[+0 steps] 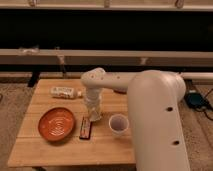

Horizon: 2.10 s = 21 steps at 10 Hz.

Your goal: Wipe the white sponge on the table

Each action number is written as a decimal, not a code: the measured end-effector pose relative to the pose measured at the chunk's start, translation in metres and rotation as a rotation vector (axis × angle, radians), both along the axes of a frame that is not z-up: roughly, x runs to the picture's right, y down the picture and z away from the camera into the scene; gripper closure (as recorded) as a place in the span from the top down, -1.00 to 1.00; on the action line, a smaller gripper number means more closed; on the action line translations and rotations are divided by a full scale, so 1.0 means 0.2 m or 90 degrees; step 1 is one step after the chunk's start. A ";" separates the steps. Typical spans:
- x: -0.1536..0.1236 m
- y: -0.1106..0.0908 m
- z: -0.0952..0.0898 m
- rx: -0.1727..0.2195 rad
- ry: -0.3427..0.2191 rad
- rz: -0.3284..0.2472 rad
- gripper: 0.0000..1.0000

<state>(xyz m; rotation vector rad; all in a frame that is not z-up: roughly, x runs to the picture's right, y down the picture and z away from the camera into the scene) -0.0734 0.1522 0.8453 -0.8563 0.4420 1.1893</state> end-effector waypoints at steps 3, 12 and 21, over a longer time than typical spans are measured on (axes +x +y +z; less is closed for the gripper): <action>0.12 0.02 -0.01 -0.019 0.052 0.017 -1.00; 0.62 -0.02 0.13 -0.062 0.197 0.035 -1.00; 0.66 -0.19 0.40 -0.068 0.177 0.015 -1.00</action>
